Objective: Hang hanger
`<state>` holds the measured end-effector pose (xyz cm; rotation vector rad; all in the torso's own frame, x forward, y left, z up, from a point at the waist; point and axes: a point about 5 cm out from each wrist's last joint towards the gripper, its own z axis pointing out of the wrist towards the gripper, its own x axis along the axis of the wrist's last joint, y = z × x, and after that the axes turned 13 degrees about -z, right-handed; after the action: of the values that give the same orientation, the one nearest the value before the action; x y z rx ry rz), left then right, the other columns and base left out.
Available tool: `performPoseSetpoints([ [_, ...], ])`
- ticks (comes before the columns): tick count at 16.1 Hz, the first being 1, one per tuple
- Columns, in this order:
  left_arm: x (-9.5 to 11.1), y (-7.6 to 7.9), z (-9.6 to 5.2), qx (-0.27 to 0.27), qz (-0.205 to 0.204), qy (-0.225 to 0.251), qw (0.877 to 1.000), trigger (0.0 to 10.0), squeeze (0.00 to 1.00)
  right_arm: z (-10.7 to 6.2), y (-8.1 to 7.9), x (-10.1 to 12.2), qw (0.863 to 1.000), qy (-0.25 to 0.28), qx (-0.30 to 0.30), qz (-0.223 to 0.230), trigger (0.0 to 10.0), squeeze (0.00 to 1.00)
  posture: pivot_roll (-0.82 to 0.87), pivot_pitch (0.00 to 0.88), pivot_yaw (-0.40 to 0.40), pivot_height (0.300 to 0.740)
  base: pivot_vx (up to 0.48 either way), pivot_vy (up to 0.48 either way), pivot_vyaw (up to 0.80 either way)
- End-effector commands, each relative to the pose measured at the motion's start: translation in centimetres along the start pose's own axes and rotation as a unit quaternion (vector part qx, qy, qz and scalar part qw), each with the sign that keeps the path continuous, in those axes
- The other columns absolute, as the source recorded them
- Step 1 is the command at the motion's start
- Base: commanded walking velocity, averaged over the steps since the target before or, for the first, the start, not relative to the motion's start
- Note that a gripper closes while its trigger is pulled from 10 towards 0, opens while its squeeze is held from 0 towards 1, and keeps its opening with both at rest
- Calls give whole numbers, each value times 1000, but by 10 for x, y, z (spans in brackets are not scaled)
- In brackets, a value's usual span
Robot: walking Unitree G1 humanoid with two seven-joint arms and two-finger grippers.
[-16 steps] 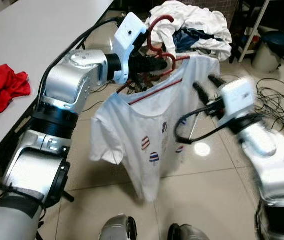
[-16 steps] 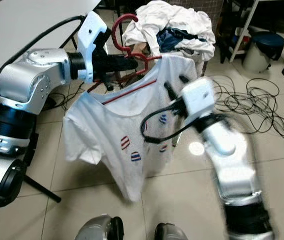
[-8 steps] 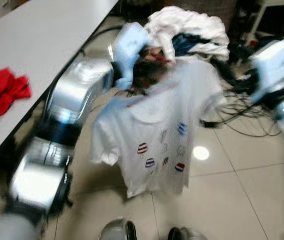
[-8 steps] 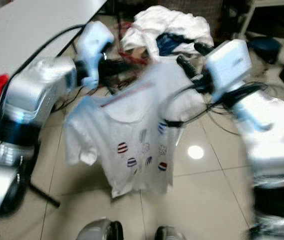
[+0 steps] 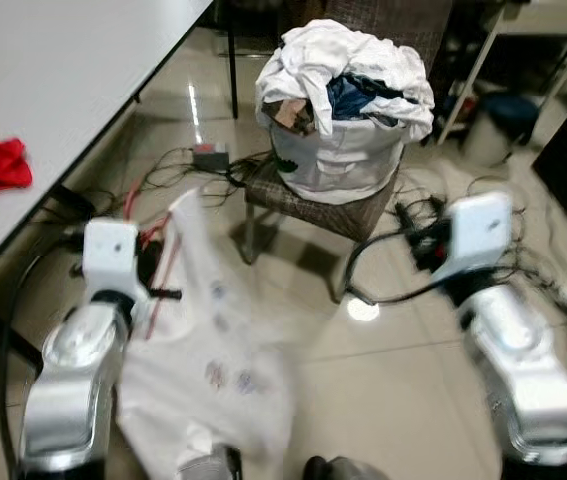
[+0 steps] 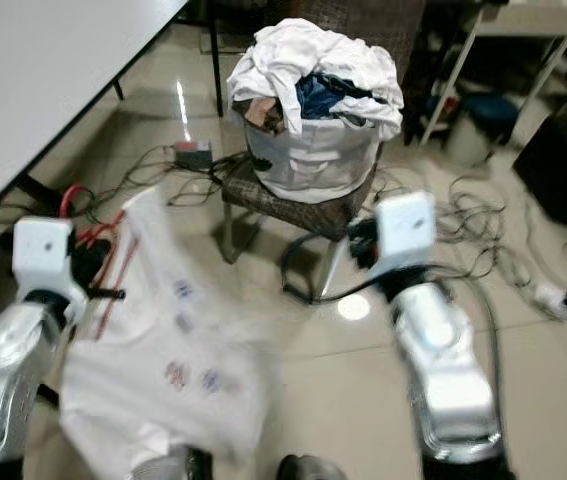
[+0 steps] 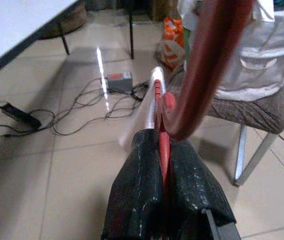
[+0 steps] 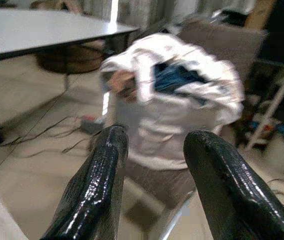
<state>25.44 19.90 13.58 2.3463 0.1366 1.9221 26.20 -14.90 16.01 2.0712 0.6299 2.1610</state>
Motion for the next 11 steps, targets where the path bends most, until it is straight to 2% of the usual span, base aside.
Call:
performPoseSetpoints([
  [1,21,13,-4,-26,16,59,998,10000,0,1,-7,2,1000,7,24,3,10000,0,-3,65,-55,740,0,0,0],
  [3,18,11,-16,-1,12,51,999,10000,0,1,-22,5,997,16,70,-10,10000,0,32,76,-88,740,0,0,0],
  [4,13,7,-29,25,-6,52,998,10000,0,2,-29,3,996,16,89,-16,10000,0,49,78,-100,740,0,0,0],
  [5,14,9,-35,32,-22,62,997,10000,0,4,-31,-1,996,7,88,-10,10000,0,63,75,-108,740,0,0,0],
  [8,20,13,-39,28,-18,79,996,10000,0,6,-37,-1,995,11,102,1,10000,0,88,77,-118,740,-172,0,0],
  [9,19,13,-39,29,-6,73,997,10000,0,6,-38,-1,994,14,105,-2,10000,0,91,78,-119,740,-277,0,0],
  [11,23,16,-40,31,-8,85,996,10000,0,6,-40,-7,994,4,105,-20,10000,0,107,82,-120,740,-308,0,0],
])
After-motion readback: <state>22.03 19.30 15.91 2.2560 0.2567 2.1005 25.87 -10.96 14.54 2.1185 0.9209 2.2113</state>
